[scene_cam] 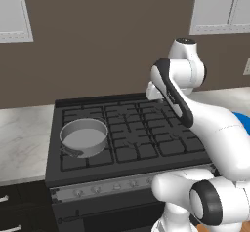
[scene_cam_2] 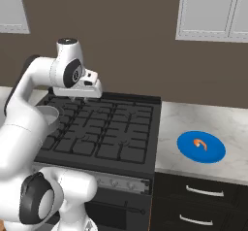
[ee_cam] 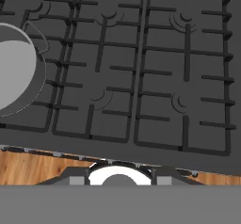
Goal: Retrieve the frozen meat and place it in the pot on a burner. Then turn the burner on.
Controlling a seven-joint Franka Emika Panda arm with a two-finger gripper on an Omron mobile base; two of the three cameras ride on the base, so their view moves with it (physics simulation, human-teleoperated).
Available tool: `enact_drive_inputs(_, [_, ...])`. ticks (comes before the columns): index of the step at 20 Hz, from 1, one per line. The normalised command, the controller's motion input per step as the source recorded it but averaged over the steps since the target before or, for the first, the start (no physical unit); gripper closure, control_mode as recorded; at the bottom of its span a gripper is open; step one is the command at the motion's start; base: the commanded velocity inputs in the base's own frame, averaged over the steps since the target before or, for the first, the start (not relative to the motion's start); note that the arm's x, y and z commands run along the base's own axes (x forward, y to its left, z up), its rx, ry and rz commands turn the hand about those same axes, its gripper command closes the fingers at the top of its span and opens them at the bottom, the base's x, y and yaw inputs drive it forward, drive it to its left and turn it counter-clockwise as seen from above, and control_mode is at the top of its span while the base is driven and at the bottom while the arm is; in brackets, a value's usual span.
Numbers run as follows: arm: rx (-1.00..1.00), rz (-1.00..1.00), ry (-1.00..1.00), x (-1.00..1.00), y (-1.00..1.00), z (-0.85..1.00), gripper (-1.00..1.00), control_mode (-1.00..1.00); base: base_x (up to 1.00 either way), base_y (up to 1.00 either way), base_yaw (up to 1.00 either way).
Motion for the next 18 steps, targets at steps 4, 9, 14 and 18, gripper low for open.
enact_drive_inputs(4, [0.0,-0.01,-0.01,0.0,-0.02,0.0,-1.0,-1.0,0.0,0.0,0.0])
enact_drive_inputs(9, [0.0,-0.06,0.0,0.0,-0.12,0.0,-1.0,-1.0,0.0,0.0,0.0])
enact_drive_inputs(14, [0.0,-0.05,0.02,0.04,-0.2,0.0,-1.0,-1.0,0.0,0.0,0.0])
enact_drive_inputs(18, [0.0,-0.06,0.07,0.12,-0.55,-0.04,-1.0,-1.0,0.0,0.0,0.0])
